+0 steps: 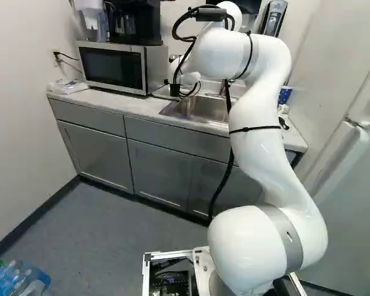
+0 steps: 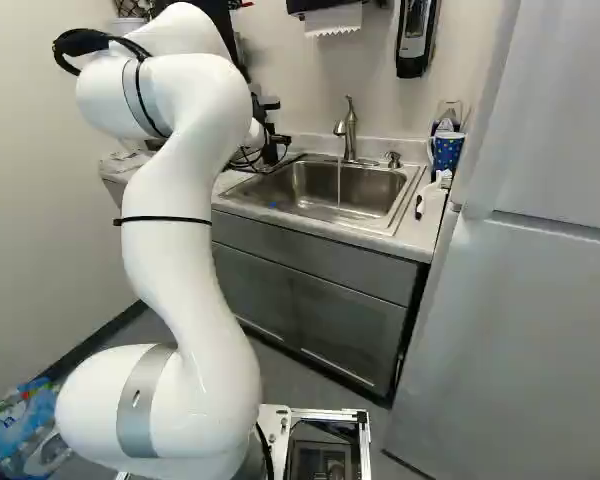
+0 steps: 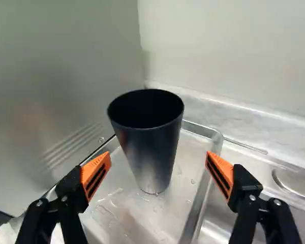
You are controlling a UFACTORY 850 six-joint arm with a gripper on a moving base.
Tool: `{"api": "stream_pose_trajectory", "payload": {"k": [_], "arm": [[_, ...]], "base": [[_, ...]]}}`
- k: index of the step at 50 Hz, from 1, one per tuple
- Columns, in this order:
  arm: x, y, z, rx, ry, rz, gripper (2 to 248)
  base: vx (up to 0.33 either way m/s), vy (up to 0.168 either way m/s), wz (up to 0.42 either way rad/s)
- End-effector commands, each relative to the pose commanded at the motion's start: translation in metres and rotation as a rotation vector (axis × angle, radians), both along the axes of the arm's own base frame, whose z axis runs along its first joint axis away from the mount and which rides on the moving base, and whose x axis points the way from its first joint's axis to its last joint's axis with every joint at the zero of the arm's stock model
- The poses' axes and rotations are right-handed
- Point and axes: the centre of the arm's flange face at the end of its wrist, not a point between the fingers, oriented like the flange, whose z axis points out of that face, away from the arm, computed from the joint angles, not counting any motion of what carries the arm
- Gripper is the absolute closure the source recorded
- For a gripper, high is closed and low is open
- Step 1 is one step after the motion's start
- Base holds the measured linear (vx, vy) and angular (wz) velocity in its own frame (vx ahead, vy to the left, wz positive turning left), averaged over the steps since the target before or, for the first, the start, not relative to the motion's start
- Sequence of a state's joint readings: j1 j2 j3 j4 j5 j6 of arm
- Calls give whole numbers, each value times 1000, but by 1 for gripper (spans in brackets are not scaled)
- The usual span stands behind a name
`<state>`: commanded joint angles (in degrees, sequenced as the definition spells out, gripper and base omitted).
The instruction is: Rinse the cup and place it in the tray
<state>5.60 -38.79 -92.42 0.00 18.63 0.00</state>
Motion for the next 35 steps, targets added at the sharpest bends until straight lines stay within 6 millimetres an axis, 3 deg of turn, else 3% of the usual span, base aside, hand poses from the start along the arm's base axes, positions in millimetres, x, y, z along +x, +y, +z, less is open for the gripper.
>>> {"api": "stream_pose_trajectory", "payload": {"k": [18, 35], "arm": [[6, 2, 2, 4, -44, 2, 3], [8, 2, -13, 5, -52, 2, 3]], "base": [[0, 0, 0], [0, 0, 0]]}}
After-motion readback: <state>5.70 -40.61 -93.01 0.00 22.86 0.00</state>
